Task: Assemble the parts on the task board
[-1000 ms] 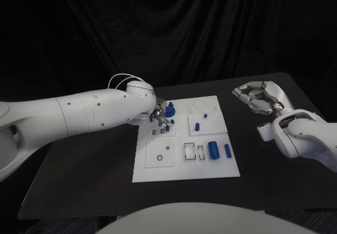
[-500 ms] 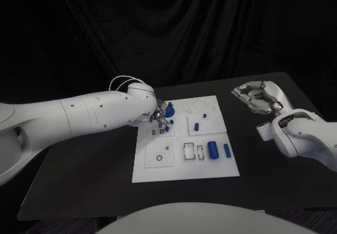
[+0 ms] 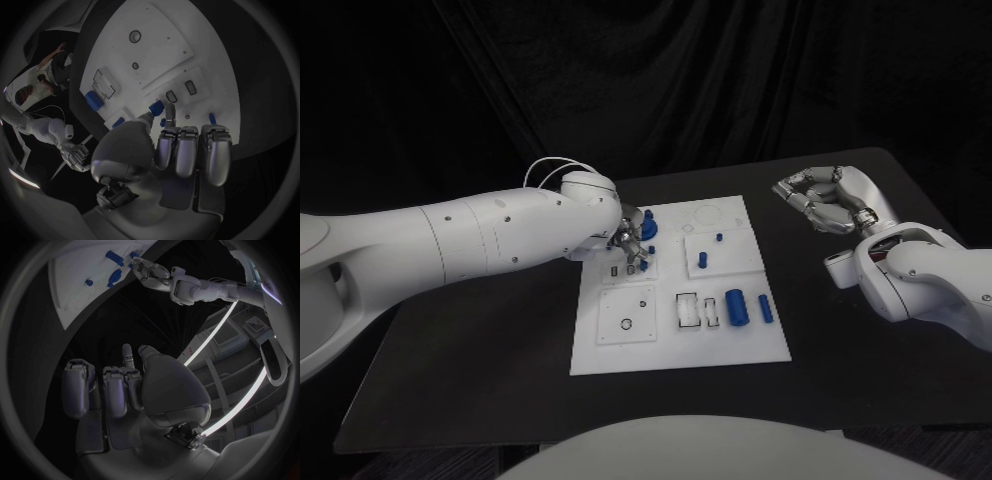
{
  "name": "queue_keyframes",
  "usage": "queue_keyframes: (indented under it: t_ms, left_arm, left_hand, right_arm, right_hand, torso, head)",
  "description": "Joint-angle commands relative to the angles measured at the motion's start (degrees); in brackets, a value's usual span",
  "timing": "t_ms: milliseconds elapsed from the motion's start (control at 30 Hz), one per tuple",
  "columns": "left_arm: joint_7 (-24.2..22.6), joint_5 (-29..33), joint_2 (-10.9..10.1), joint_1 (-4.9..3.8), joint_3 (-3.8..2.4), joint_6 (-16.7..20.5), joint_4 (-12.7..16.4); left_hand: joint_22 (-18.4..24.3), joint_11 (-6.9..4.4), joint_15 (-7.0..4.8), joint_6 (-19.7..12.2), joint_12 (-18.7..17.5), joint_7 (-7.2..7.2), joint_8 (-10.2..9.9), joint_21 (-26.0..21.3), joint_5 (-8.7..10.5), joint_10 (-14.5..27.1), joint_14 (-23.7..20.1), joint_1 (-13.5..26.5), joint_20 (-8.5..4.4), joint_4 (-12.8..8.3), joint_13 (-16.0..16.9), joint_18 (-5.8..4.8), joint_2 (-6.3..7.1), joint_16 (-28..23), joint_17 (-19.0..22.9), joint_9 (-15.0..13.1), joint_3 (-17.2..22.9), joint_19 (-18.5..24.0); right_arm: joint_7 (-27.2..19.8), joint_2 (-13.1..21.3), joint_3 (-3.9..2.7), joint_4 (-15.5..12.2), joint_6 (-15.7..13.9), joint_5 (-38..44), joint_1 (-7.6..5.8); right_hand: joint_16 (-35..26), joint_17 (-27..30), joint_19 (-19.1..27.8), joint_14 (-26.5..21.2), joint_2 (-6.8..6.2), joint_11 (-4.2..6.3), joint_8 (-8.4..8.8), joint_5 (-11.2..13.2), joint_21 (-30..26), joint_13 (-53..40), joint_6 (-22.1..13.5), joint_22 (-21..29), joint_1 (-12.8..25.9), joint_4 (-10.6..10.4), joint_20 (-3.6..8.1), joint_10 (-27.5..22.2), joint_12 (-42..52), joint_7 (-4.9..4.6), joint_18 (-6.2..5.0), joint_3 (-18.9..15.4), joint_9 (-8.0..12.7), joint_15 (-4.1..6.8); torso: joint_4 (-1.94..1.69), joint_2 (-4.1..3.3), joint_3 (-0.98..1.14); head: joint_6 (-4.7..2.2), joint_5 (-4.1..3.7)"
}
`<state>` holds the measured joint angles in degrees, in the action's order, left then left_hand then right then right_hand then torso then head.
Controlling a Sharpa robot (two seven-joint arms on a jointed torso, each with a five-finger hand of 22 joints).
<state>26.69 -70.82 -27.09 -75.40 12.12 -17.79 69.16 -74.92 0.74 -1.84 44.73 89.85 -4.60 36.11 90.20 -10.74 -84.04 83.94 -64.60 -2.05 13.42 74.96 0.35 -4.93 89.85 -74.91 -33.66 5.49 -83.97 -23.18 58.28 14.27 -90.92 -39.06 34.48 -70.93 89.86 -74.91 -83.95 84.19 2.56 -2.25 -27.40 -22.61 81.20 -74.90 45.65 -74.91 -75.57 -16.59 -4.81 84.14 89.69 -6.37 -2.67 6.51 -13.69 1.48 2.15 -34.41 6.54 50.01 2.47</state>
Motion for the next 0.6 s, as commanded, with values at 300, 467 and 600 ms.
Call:
queue_keyframes:
  t_ms: [300, 467, 600]
  left_arm:
    - [-1.8, -0.1, 0.1, 0.14, -0.05, -0.6, -0.1]
    - [-2.0, -0.1, 0.0, 0.15, -0.05, -0.8, -0.1]
    - [-2.1, -0.1, -0.1, 0.16, -0.05, -1.0, 0.0]
  left_hand:
    - [-15.1, -0.52, -0.47, 0.5, 0.1, 0.41, -2.1, -0.2, -4.34, -6.0, 6.1, -1.6, -0.53, -2.0, 15.0, -0.35, 0.12, 0.1, -15.1, -0.8, 2.0, -6.0]
    - [-15.1, -0.59, -0.55, 0.5, 0.1, 0.43, -3.3, -0.2, -7.19, -6.0, 6.1, -2.3, -0.61, -3.4, 15.0, -0.35, 0.59, 0.1, -15.1, -1.4, 4.4, -6.0]
    - [-15.1, -0.58, -0.55, 0.6, 0.1, 0.39, -4.0, -0.2, -7.79, -6.0, 6.1, -2.5, -0.62, -4.1, 15.0, -0.35, 0.83, 0.1, -15.1, -1.5, 5.5, -6.0]
  right_arm:
    - [1.3, 0.0, -0.04, 0.1, 0.6, 0.0, 0.19]
    - [1.4, 0.0, -0.04, 0.1, 0.7, 0.0, 0.21]
    - [1.5, -0.1, -0.04, 0.2, 0.7, 0.0, 0.23]
  right_hand:
    - [0.1, -15.1, -1.1, 5.8, -0.03, 0.25, -0.29, -0.3, -0.6, -14.6, -0.5, -11.8, -0.7, 0.0, 0.38, 5.4, 0.1, -0.02, 0.16, 0.3, 0.1, 0.3]
    - [0.1, -15.1, -1.0, 5.8, -0.02, 0.22, -0.32, -0.4, -0.8, -14.5, -0.6, -11.7, -0.8, 0.0, 0.36, 5.2, 0.0, -0.05, 0.1, 0.4, 0.1, 0.28]
    - [0.1, -15.1, -0.9, 5.8, -0.02, 0.21, -0.33, -0.4, -0.9, -14.4, -0.7, -11.7, -0.9, 0.0, 0.35, 5.1, 0.0, -0.06, 0.07, 0.4, 0.1, 0.27]
  torso:
    - [-0.03, 0.07, 0.04]
    - [-0.06, 0.09, 0.07]
    - [-0.06, 0.09, 0.04]
  head:
    - [-0.01, -0.04]
    - [-0.01, 0.07]
    - [-0.01, 0.15]
